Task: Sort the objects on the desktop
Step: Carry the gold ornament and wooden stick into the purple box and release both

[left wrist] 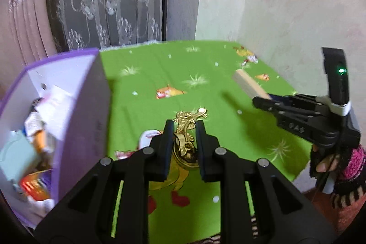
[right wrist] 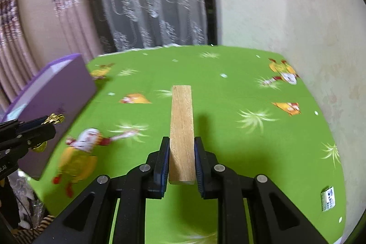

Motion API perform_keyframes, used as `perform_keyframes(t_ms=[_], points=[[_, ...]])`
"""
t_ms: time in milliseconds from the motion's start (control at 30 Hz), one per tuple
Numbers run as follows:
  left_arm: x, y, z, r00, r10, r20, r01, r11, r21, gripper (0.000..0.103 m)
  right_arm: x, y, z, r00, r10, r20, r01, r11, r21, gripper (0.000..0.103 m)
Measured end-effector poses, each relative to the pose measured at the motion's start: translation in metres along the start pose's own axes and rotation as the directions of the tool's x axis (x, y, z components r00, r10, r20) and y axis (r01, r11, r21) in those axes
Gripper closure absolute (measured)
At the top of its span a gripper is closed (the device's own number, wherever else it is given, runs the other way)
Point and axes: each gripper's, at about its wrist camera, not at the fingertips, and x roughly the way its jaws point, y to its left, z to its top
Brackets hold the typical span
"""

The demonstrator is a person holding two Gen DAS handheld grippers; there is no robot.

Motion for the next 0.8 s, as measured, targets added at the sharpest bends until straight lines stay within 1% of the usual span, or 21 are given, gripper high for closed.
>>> perform_keyframes(t_ms=[100, 200, 267, 367, 467, 500, 533, 600, 667, 700, 733, 767, 800], points=[[-0.030, 0.017, 0.004, 0.997, 0.033, 0.068, -0.032, 0.999, -0.002, 0.082, -0.013, 0.030, 0.013, 0.999, 0.040, 0.022, -0.039, 0.998, -0.051, 0.083], [-0.059, 0.045, 0.009, 0.991, 0.063, 0.119, -0.058, 0.997, -0.043, 0.082, -0.026, 0.076, 0.033, 0.995, 0.085, 0.056, -0.076, 0.987, -0.145, 0.083], [-0.078, 0.069, 0.012, 0.985, 0.102, 0.142, -0.092, 0.993, -0.071, 0.082, -0.032, 0.114, 0.048, 0.989, 0.125, 0.081, -0.105, 0.971, -0.213, 0.083], [-0.097, 0.107, 0.012, 0.978, 0.152, 0.146, -0.135, 0.984, -0.120, 0.082, -0.036, 0.174, 0.065, 0.976, 0.194, 0.097, -0.157, 0.941, -0.300, 0.083], [-0.108, 0.141, 0.012, 0.966, 0.225, 0.129, -0.202, 0.964, -0.171, 0.082, -0.031, 0.219, 0.079, 0.965, 0.244, 0.093, -0.193, 0.908, -0.372, 0.083], [-0.109, 0.148, 0.011, 0.963, 0.240, 0.123, -0.215, 0.959, -0.187, 0.082, -0.028, 0.233, 0.083, 0.962, 0.258, 0.090, -0.204, 0.897, -0.391, 0.083], [-0.109, 0.159, 0.013, 0.961, 0.251, 0.116, -0.226, 0.954, -0.199, 0.082, -0.024, 0.248, 0.087, 0.959, 0.271, 0.083, -0.214, 0.885, -0.414, 0.083], [-0.109, 0.178, 0.015, 0.953, 0.275, 0.125, -0.242, 0.943, -0.229, 0.081, -0.016, 0.272, 0.093, 0.957, 0.283, 0.071, -0.222, 0.865, -0.450, 0.083], [-0.109, 0.190, 0.015, 0.945, 0.305, 0.121, -0.269, 0.931, -0.248, 0.081, -0.002, 0.295, 0.100, 0.954, 0.296, 0.049, -0.237, 0.845, -0.479, 0.083], [-0.109, 0.193, 0.015, 0.939, 0.323, 0.118, -0.285, 0.923, -0.258, 0.076, 0.003, 0.302, 0.102, 0.953, 0.301, 0.039, -0.244, 0.838, -0.488, 0.083], [-0.110, 0.198, 0.014, 0.935, 0.337, 0.114, -0.297, 0.916, -0.268, 0.051, 0.008, 0.309, 0.104, 0.953, 0.300, 0.033, -0.246, 0.835, -0.493, 0.083], [-0.111, 0.202, 0.013, 0.932, 0.345, 0.115, -0.303, 0.911, -0.279, 0.031, 0.012, 0.313, 0.108, 0.955, 0.296, 0.033, -0.242, 0.836, -0.492, 0.081], [-0.114, 0.205, 0.011, 0.927, 0.356, 0.121, -0.310, 0.905, -0.290, 0.000, 0.014, 0.314, 0.111, 0.955, 0.294, 0.036, -0.240, 0.839, -0.488, 0.079]])
